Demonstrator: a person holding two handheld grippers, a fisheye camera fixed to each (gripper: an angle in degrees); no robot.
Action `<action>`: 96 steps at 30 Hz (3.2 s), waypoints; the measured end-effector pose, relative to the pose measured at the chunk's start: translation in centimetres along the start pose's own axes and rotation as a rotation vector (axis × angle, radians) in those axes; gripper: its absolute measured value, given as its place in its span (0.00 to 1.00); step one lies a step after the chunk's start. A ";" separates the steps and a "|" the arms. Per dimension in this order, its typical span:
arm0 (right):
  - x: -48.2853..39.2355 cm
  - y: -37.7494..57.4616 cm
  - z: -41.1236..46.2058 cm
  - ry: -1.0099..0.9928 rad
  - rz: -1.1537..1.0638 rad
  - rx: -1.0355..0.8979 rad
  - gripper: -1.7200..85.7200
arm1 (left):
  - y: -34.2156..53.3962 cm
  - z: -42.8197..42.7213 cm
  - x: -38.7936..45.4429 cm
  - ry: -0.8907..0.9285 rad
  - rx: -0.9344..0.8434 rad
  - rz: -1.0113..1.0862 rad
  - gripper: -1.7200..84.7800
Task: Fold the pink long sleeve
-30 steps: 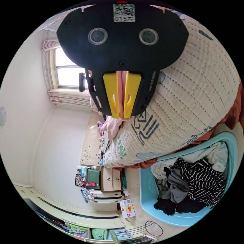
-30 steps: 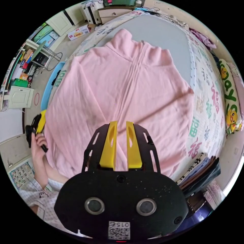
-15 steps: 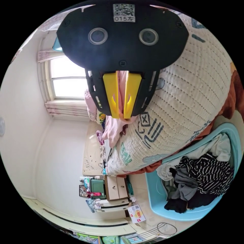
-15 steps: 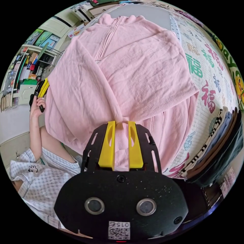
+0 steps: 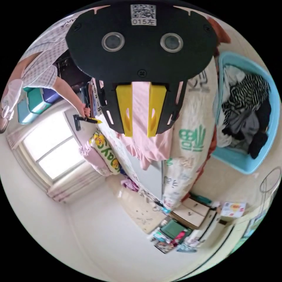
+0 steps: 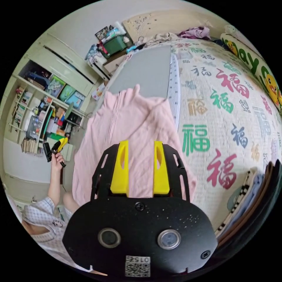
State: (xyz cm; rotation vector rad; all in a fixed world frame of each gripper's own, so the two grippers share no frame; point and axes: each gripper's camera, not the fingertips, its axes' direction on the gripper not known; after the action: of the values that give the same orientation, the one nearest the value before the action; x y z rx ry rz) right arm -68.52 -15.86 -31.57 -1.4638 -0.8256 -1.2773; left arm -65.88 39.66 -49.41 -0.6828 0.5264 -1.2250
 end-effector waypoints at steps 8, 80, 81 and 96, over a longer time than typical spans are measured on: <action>1.8 -10.5 11.6 0.023 0.058 0.044 0.18 | -12.0 18.4 5.0 -0.328 -0.316 0.218 0.17; -25.0 57.7 26.5 -0.146 0.324 0.251 0.04 | 31.3 -8.9 11.5 -0.023 -0.085 -0.142 0.07; -25.5 58.4 26.9 -0.174 0.323 0.261 0.05 | 32.0 -8.7 11.5 -0.031 -0.096 -0.160 0.09; -37.8 60.2 37.0 -0.383 0.259 0.077 0.06 | 36.2 -2.5 11.4 0.054 -0.231 -0.256 0.03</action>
State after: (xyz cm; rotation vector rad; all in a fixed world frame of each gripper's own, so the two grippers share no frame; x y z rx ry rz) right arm -9.58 6.51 -80.99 -1.7172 -0.8860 -0.7762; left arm -40.44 34.96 -77.34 -0.9360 0.6465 -1.4387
